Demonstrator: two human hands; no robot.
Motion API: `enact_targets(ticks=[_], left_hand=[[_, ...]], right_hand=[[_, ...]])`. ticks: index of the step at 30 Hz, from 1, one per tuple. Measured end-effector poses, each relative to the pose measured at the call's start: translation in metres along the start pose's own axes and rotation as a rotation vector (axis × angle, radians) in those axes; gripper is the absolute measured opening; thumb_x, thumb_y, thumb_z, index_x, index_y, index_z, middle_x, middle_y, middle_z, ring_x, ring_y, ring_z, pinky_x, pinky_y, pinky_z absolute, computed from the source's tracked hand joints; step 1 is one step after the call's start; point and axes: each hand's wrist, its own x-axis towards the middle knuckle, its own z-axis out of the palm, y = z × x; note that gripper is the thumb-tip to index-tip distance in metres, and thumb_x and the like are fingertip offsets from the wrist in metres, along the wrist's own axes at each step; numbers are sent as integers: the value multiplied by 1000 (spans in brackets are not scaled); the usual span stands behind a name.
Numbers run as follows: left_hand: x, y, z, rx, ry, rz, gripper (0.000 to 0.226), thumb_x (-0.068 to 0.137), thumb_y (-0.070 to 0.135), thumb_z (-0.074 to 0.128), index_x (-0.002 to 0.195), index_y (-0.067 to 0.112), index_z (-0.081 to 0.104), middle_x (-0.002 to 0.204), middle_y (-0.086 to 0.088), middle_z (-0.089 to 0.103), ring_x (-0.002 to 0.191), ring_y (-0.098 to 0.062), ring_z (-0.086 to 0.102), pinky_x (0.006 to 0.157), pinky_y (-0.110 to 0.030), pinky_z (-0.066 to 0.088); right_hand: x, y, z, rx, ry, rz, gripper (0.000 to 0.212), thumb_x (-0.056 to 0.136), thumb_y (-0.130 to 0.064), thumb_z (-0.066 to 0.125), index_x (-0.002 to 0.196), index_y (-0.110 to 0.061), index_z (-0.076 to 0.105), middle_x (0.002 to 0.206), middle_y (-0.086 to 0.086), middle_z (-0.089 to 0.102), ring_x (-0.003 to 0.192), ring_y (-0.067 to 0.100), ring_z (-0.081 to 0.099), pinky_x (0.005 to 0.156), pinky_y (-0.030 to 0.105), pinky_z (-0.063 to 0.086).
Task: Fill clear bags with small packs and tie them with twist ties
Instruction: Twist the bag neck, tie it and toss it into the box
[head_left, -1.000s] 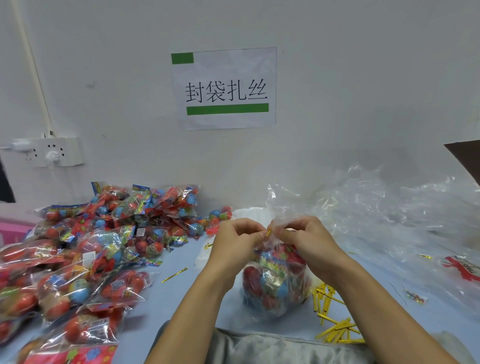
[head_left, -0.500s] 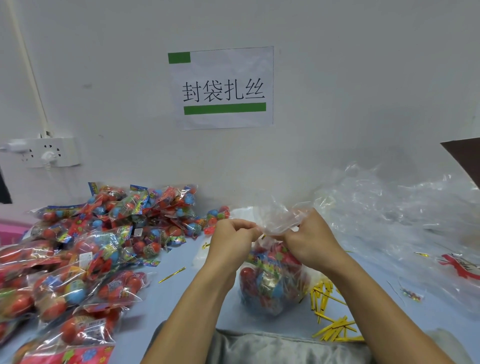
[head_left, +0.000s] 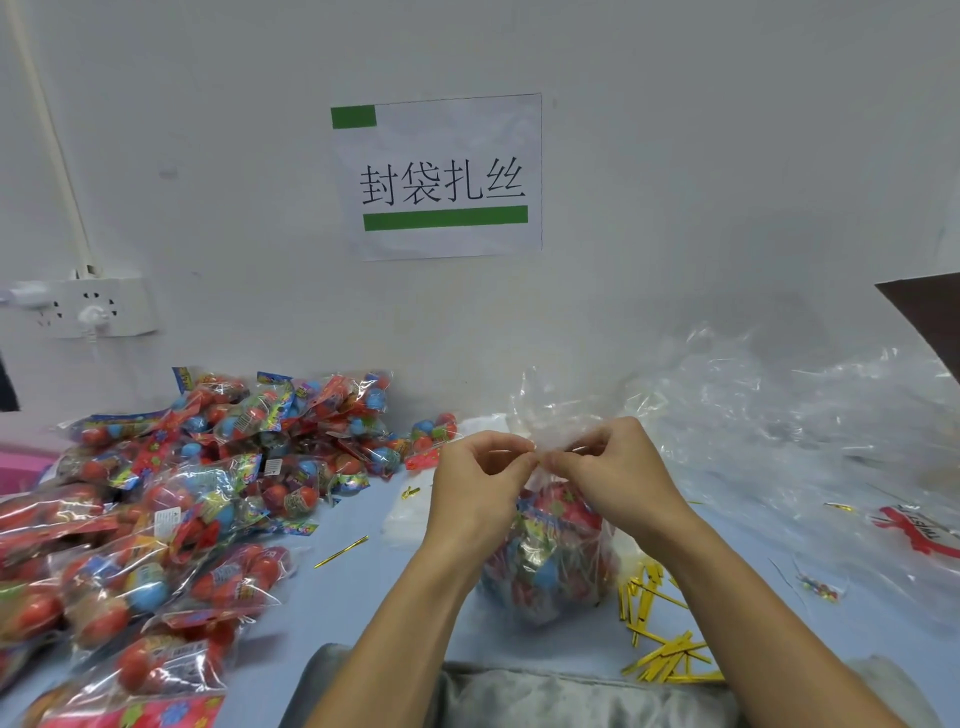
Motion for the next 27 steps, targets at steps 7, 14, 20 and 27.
enact_targets(ticks=[7,14,20,27], left_hand=[[-1,-4,6,66,73,93,21,89,4,68,80,23,72,73,9,72,72,-4,69,63,-14,52],[-5,-6,11,204,141,265,24,91,4,64,81,25,67,76,13,68,74,1,63,62,-9,45],[-4,-9,9,384,112,491,16,91,-1,62,88,14,69,85,4,68,82,-13,62,74,-24,50],[1,-10,3,520,77,673,18,87,-8,62,87,8,70,84,-3,69,80,-21,62,73,-32,49]], right_hand=[[-2,-3,4,28,-12,9,21,89,-20,73,70,-16,78,72,-1,74,68,11,69,59,21,53],[-1,-3,13,0,73,75,23,85,-14,65,67,0,67,53,3,53,52,15,45,55,32,40],[3,-1,5,91,3,128,29,87,-18,75,62,-5,70,58,2,60,56,12,55,56,25,45],[4,0,2,143,-60,138,22,83,-1,74,61,-3,73,58,3,67,53,7,61,51,16,46]])
